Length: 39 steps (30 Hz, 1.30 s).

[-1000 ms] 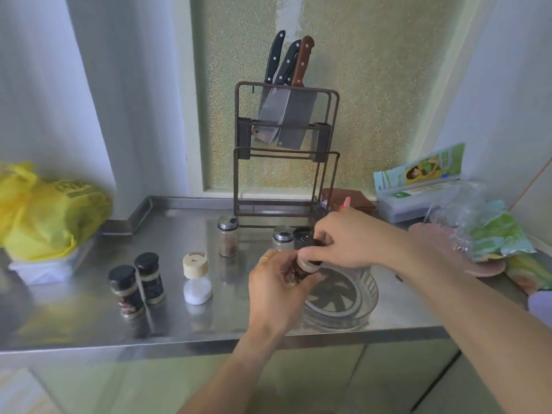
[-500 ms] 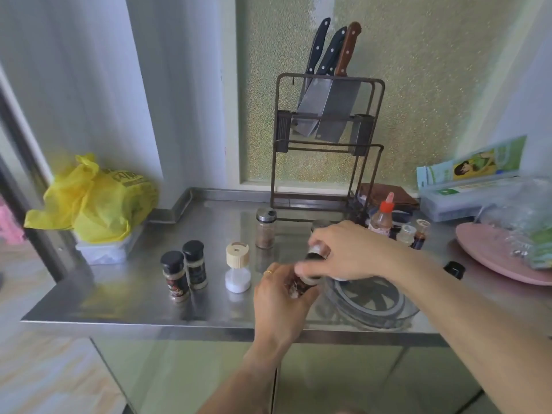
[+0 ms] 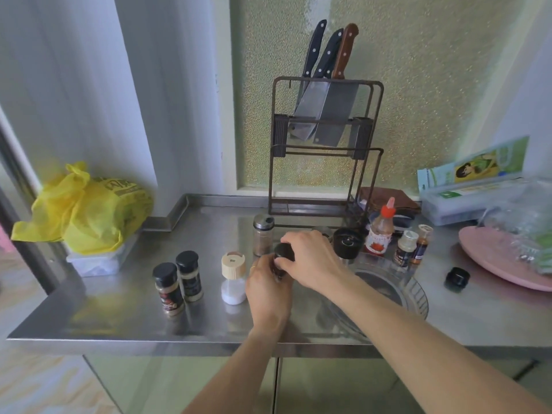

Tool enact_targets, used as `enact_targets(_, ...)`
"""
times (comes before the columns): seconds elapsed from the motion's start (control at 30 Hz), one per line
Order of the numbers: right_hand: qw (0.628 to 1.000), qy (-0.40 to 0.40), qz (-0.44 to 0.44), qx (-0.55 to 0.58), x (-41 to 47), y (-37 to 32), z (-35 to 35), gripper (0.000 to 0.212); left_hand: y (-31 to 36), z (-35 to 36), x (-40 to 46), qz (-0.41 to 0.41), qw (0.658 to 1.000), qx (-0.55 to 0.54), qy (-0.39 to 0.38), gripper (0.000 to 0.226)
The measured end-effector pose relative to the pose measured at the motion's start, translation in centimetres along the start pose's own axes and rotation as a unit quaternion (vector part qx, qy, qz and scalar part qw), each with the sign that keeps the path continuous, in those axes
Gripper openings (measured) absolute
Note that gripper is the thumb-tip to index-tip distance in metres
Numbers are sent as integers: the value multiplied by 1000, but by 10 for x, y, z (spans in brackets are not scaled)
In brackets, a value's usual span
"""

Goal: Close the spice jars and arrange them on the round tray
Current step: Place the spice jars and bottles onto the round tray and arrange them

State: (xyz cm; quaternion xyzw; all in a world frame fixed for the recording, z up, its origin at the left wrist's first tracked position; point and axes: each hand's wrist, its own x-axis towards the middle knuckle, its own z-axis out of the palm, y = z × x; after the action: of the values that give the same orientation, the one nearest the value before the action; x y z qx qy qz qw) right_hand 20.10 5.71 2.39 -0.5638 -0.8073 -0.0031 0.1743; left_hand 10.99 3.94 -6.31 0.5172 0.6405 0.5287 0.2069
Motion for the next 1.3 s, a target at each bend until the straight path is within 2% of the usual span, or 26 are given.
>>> enact_targets(0.17,999,-21,25,43,2,8,14,38,-8,12,16,-13,999,42,-22,11)
enact_targets(0.4,996,-22,21,84,-14,13,17,58,-22,14,6,-13,998,58,-33,31)
enact_targets(0.5,991,30,13,129,-31,24,-2,51,-17,13,1,-23,995,85,-49,39)
enact_targets(0.6,977,118,24,177,-63,52,-29,29,-4,5,-16,-23,998,55,-21,48)
enact_targets(0.67,968,173,56,175,-84,86,-42,15,14,2,-35,44,998,18,51,42)
enact_targets(0.73,961,201,113,150,-99,129,-46,10,40,10,-55,146,984,10,104,34)
enact_targets(0.8,958,182,190,112,-106,173,-44,11,70,29,-69,222,971,-6,85,26)
enact_targets(0.9,942,141,297,64,-112,230,-35,20,107,73,-79,280,960,-25,-18,19)
enact_targets(1.0,925,105,364,27,-113,273,-26,38,125,137,-72,212,968,-31,-132,33)
enact_targets(1.07,915,85,395,0,-110,294,-20,51,131,179,-59,151,974,-3,-170,48)
enact_targets(1.2,912,29,409,-19,-101,320,-13,63,127,235,-33,118,971,109,-175,67)
enact_targets(1.3,917,-12,399,-10,-96,330,-8,54,121,256,-20,84,968,166,-167,61)
